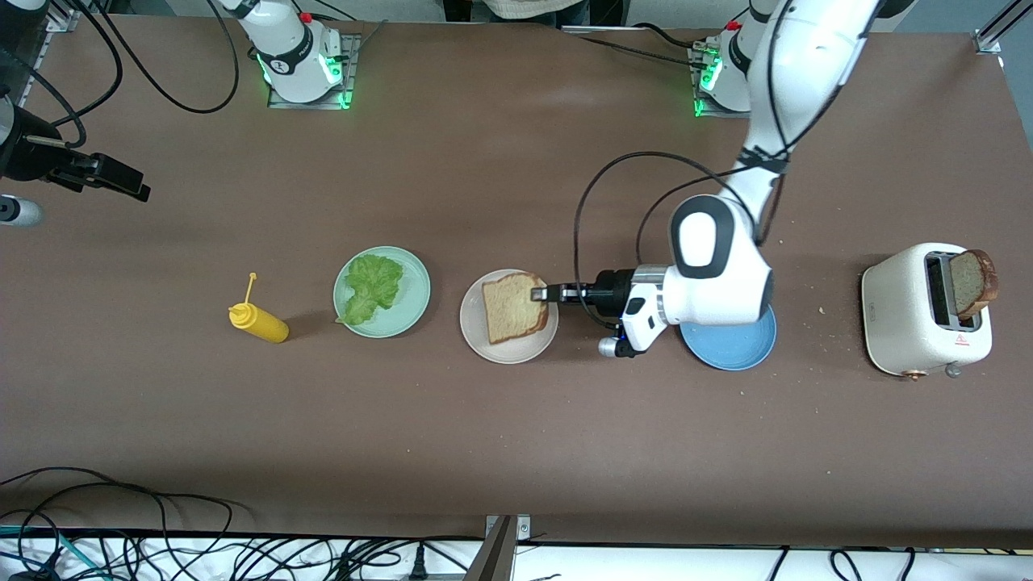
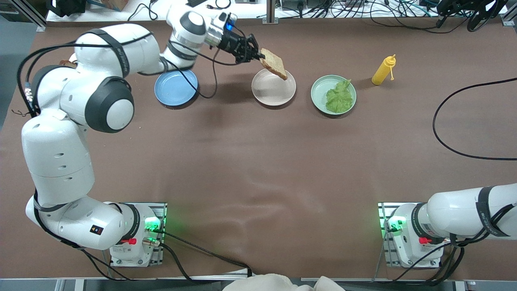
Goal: Make sandwich on beige plate with both arms
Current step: 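Carry the bread slice with the left gripper onto the beige plate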
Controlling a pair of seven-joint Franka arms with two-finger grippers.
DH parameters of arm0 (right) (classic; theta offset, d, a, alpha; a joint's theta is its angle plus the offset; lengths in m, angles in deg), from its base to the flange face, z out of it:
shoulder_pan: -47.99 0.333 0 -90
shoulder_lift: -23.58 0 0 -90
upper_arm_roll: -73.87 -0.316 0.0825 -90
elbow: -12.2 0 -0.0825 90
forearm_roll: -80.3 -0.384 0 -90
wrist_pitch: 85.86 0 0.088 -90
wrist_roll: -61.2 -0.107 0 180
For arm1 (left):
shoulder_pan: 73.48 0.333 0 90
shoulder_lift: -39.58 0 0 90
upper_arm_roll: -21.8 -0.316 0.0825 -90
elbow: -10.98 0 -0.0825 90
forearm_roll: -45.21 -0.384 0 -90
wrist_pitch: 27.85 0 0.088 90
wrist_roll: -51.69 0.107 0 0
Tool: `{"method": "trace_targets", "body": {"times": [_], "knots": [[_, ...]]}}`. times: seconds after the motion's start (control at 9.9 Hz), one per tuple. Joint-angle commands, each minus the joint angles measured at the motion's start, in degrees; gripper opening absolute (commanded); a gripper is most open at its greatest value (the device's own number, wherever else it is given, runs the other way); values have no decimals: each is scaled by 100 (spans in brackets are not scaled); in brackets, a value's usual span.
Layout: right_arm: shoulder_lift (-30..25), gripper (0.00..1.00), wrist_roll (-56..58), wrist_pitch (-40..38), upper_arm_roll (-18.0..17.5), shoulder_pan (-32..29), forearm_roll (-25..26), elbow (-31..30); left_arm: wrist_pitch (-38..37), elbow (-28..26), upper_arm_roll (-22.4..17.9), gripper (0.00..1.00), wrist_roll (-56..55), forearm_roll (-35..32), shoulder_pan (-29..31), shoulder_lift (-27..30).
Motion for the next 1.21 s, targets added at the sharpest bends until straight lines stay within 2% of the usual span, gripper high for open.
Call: {"method": "trace_targets", "body": {"times": [0.0, 0.4, 0.61, 0.91, 1.11], "knots": [[-165, 100, 65, 7, 14, -23, -109, -142, 310, -220, -73, 0, 705, 660, -208, -94], [-174, 100, 65, 33, 31, -23, -109, -186, 346, -369, -73, 0, 1039, 662, -226, -165], [-174, 100, 65, 16, 31, -23, -109, -186, 774, -422, -73, 0, 1285, 679, -365, -305], [-174, 100, 65, 15, 31, -23, -109, -186, 934, -423, -73, 0, 1768, 1117, -455, -490], [-174, 100, 65, 33, 31, -23, -109, -186, 1197, -431, -73, 0, 1910, 1171, -533, -569]]}}
